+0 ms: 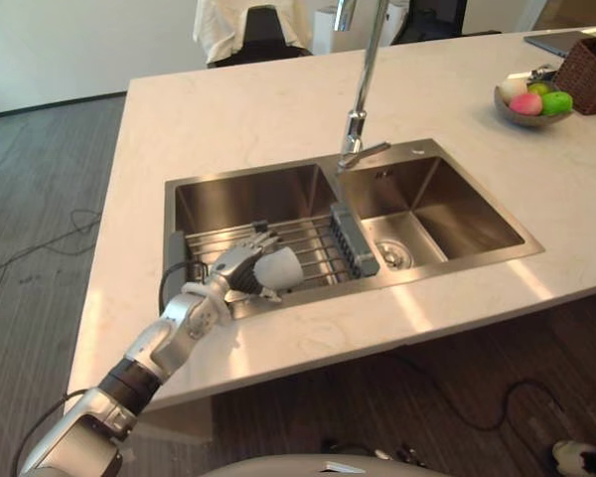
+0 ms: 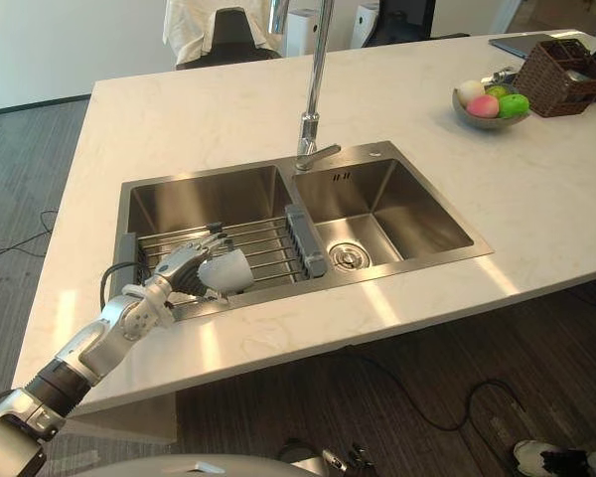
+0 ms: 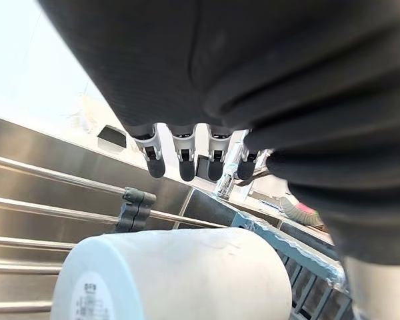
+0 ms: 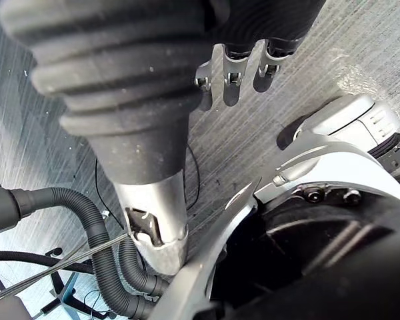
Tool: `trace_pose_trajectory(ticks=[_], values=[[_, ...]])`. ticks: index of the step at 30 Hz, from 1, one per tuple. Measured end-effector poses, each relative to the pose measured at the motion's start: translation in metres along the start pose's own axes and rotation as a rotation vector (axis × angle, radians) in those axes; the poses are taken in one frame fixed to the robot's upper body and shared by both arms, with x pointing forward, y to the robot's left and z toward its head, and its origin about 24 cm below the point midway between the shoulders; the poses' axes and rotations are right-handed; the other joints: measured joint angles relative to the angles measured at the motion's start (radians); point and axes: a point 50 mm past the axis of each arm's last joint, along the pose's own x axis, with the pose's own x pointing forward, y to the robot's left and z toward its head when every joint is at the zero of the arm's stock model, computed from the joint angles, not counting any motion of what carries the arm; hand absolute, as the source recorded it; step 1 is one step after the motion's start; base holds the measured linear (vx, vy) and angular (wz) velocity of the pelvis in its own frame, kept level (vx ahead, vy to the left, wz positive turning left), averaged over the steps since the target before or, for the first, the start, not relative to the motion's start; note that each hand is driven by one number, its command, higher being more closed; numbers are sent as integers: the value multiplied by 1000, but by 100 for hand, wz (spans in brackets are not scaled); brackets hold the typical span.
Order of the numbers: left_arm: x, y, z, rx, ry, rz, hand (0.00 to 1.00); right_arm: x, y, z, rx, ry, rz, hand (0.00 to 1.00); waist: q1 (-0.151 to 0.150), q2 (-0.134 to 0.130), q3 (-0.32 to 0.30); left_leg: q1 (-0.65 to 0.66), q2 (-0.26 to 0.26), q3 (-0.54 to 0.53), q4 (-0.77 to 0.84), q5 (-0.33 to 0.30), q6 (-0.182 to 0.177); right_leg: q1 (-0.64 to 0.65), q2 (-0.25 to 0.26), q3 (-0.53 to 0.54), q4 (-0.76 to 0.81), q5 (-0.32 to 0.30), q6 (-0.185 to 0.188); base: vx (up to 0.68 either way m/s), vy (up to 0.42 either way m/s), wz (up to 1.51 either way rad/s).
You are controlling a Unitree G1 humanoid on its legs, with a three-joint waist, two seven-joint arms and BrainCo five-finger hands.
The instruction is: Walk over to the sink, pick up the cup, carry it to the dishwasher, place the cup inside the dishwasher, then close the dishwasher door
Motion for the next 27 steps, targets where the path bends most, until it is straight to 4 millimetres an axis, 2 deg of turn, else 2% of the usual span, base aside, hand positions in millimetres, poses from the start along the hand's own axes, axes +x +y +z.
trace_pose_trajectory(ticks=[8,19,27], values=[[4,12,0,12,-4,54,0,0,-2,2,-3,-5,-5,0,3,13,8,11,6,17,0,-4,-1,0,2,20,-1,4,-3,-20,-22,-7],[5,9,1,70,-12,13,0,0,-2,2,-1,-7,-5,0,1,13,9,4,4,9,0,-5,1,-1,0,13,-4,3,-2,0,-14,2],[4,9,-6,92,43,-26,0,0,-4,4,-2,-22,-9,0,-9,27,17,8,5,30,0,-7,-1,-7,1,30,-3,7,1,-20,-22,-6]])
